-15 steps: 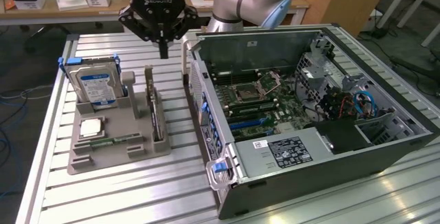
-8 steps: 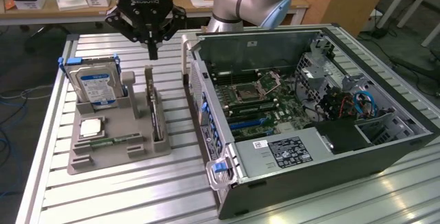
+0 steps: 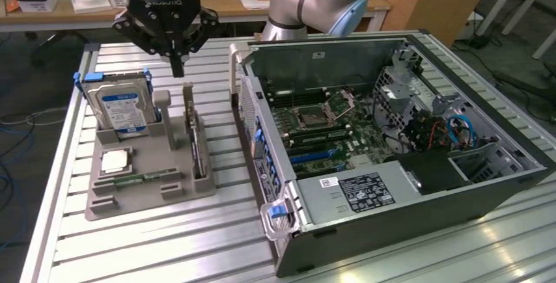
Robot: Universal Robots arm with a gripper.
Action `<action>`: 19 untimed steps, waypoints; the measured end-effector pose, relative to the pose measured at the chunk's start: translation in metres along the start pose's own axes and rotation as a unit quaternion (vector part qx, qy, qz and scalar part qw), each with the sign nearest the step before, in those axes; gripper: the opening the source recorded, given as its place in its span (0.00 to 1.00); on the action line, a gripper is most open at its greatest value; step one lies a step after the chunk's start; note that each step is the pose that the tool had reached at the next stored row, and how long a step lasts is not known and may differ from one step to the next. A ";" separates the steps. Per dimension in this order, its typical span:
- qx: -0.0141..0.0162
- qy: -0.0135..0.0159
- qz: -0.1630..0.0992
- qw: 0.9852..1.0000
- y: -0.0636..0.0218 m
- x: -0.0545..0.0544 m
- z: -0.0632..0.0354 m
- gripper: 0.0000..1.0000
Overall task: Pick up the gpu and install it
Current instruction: 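Reach for the gpu, then pick up the gpu and move the gpu toward the slot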
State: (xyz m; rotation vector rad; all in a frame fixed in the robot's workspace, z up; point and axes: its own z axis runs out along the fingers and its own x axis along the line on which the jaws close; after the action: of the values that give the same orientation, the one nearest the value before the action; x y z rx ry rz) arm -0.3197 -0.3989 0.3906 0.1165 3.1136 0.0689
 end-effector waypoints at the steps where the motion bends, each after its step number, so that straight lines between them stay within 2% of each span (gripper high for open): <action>1: 0.000 0.000 0.000 1.000 -0.0001 0.002 -0.0001 0.10; 11: 0.000 0.000 0.000 1.000 -0.0002 0.003 -0.0001 0.11; 12: 0.000 0.000 0.000 1.000 -0.0002 0.003 -0.0001 0.16; 13: 0.000 0.000 0.000 1.000 -0.0002 0.002 -0.0001 0.16; 14: 0.000 0.000 0.000 1.000 -0.0002 0.003 -0.0001 0.23; 15: 0.000 0.000 0.000 1.000 -0.0002 0.003 -0.0001 0.23; 17: 0.000 0.000 0.000 1.000 -0.0002 0.002 -0.0001 0.35; 18: 0.000 0.000 0.000 1.000 -0.0008 0.003 -0.0001 0.35; 19: 0.000 0.000 -0.004 1.000 -0.0012 0.003 -0.0001 0.41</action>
State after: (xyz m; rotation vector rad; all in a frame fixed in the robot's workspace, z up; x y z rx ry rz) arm -0.3225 -0.3999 0.3906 0.1050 3.1142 0.0691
